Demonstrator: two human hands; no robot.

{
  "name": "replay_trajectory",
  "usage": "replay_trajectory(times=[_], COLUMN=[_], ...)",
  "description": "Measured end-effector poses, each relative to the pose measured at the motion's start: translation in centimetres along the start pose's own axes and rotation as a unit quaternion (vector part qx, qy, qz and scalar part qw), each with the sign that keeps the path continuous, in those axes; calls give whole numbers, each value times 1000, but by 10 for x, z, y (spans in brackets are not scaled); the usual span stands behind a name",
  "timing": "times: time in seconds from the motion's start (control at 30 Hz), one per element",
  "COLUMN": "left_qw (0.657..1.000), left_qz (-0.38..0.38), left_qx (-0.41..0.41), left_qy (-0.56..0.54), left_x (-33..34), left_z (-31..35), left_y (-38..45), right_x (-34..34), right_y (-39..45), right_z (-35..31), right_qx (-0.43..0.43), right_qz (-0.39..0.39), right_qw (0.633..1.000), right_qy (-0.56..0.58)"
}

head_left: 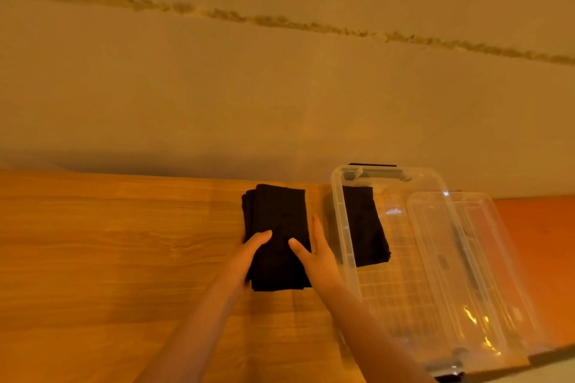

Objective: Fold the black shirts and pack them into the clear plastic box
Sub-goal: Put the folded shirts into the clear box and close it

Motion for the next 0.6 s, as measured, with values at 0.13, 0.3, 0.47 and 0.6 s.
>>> replay_trajectory(times=[0.13,0.3,0.47,0.6], left_qw=[998,991,982,973], left_qz=[-17,-95,-148,-183], left_qx=[26,79,115,90], left_qy=[-54,-47,25,112], left_x=[-7,16,66,118], left_z=[8,19,26,17], left_y=[-14,-39,-51,-34], right_x=[2,-19,-70,-121], right_y=[-2,-10,-23,-38], right_z=[-23,-53,-59,-49], right_qx=[117,96,31,2], right_qz=[-79,-147,-67,-2], right_qw=[977,967,976,968], right_qy=[157,186,203,250])
Point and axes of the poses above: each hand's wrist, its own y-axis towards the middle knuckle, its own x-axis out of the palm, z = x × y, the point moved 4 cm from there along y, towards the middle knuckle, and after that the axes turned 11 degrees about -x, right-handed, at the moved point
